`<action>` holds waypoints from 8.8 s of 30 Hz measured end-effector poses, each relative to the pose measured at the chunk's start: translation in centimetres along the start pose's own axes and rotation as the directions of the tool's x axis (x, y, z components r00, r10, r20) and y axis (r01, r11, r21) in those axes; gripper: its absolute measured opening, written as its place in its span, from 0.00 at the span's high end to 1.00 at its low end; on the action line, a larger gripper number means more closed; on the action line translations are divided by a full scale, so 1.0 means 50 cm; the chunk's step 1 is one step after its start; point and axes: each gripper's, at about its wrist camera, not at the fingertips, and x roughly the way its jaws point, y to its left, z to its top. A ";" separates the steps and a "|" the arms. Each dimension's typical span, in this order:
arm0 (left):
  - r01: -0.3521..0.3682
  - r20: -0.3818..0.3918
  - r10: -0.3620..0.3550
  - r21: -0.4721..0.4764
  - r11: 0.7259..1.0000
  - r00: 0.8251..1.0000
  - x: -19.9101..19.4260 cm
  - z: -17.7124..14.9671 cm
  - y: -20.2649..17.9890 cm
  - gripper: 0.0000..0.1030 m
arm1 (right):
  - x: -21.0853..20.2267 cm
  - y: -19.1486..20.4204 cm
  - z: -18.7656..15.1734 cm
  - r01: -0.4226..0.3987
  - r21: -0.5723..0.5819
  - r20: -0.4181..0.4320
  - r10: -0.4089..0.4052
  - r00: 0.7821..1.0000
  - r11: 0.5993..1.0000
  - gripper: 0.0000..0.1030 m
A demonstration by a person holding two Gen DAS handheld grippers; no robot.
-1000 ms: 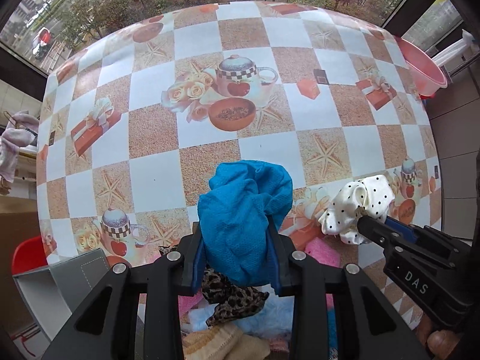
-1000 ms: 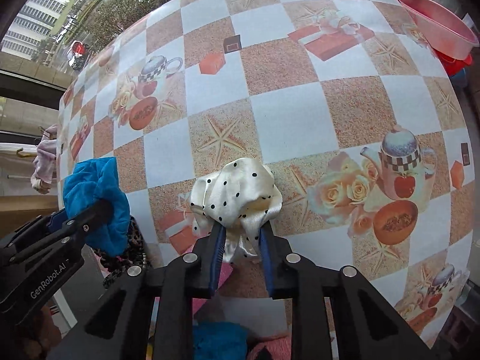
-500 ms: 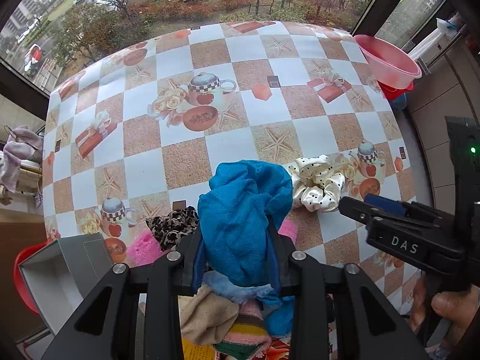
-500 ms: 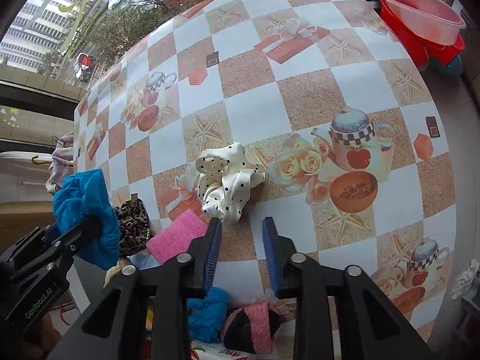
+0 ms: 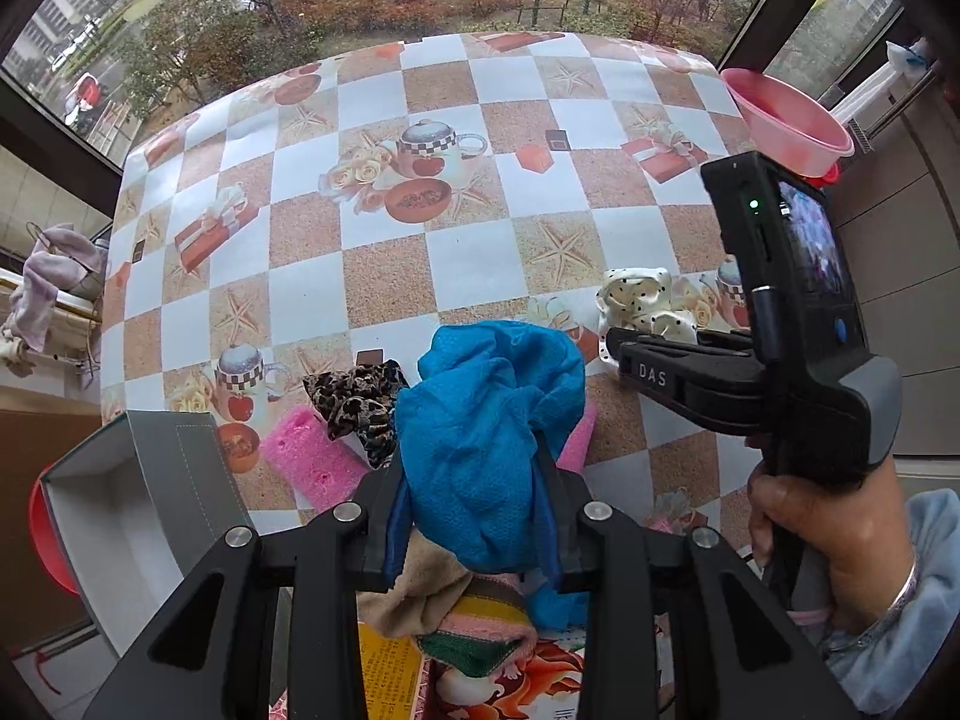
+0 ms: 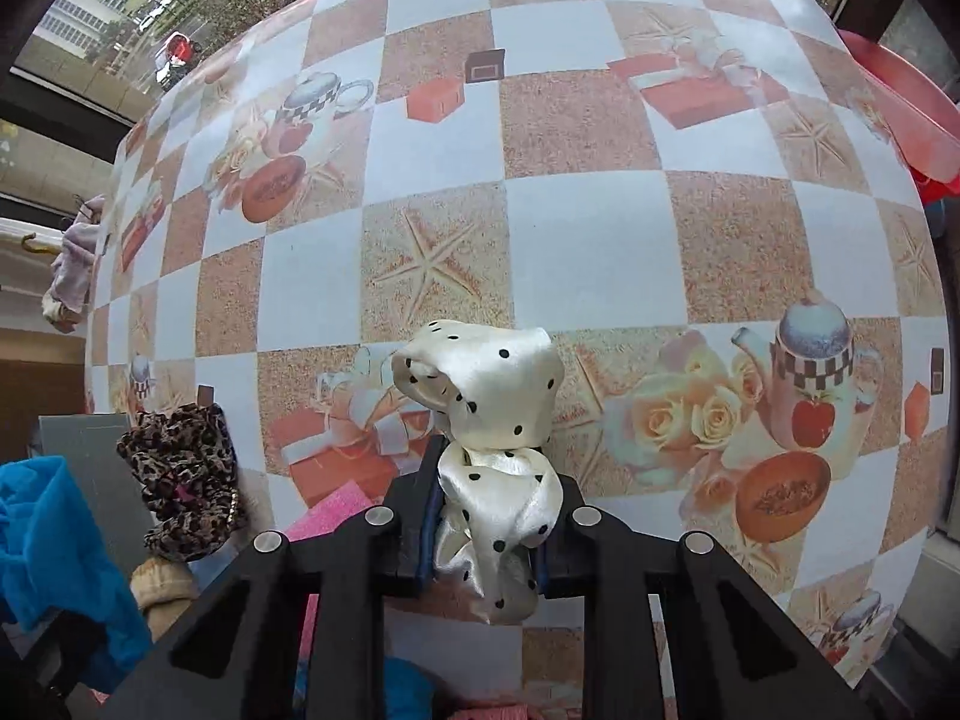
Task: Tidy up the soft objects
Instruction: 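Lift and carry the blue cloth and polka-dot scrunchie over the white box, then open the left tool dropping the blue cloth while the right tool releases the scrunchie, then move both tools back toward the remaining soft items, then grasp the leopard scrunchie with the left tool while the right tool grasps the pink sponge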
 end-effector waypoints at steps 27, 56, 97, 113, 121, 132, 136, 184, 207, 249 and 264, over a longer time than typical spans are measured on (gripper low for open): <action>0.255 -0.115 -0.227 0.418 0.872 0.967 -0.107 -0.378 -0.066 0.64 | -0.177 -0.035 -0.521 -0.018 0.336 -0.028 0.029 0.999 0.942 0.76; 0.140 0.096 -0.130 -0.111 0.984 0.987 -0.164 -0.521 0.474 0.64 | -0.232 0.514 -0.566 -0.100 -0.254 -0.035 0.094 0.995 0.962 0.76; 0.063 -0.012 -0.067 -0.208 0.976 0.998 -0.081 -0.558 0.529 0.64 | -0.143 0.655 -0.492 -0.090 -0.344 -0.086 0.064 0.994 0.935 0.76; 0.062 -0.013 -0.066 -0.208 0.976 0.998 -0.080 -0.558 0.530 0.64 | -0.135 0.665 -0.487 -0.089 -0.353 -0.090 0.060 0.994 0.931 0.76; 0.062 -0.015 -0.066 -0.209 0.976 0.998 -0.079 -0.559 0.532 0.64 | -0.128 0.672 -0.485 -0.091 -0.354 -0.096 0.061 0.994 0.931 0.76; 0.057 -0.019 -0.062 -0.212 0.976 0.998 -0.071 -0.564 0.540 0.64 | -0.111 0.673 -0.481 -0.099 -0.351 -0.114 0.062 0.992 0.931 0.76; 0.054 -0.019 -0.059 -0.211 0.976 0.998 -0.070 -0.564 0.541 0.64 | -0.106 0.675 -0.480 -0.099 -0.353 -0.117 0.061 0.991 0.930 0.76; 0.088 0.000 -0.089 -0.172 0.981 0.996 -0.142 -0.415 0.479 0.00 | -0.306 0.383 -0.412 0.045 0.029 0.189 -0.050 0.981 0.999 0.06; -0.048 -0.127 0.022 -0.204 0.978 0.992 -0.094 -0.281 0.352 0.00 | 0.010 0.297 -0.178 0.096 -0.180 -0.071 -0.110 0.991 0.979 0.06; -0.170 -0.253 0.114 -0.214 0.962 0.961 0.251 0.044 0.097 0.00 | -0.020 -0.073 0.080 0.147 -0.125 0.048 -0.142 0.989 0.981 0.06; -0.032 -0.236 -0.012 -0.180 0.983 0.972 0.284 0.074 0.053 0.40 | 0.034 -0.042 0.109 0.200 -0.193 0.057 -0.192 0.980 0.961 0.28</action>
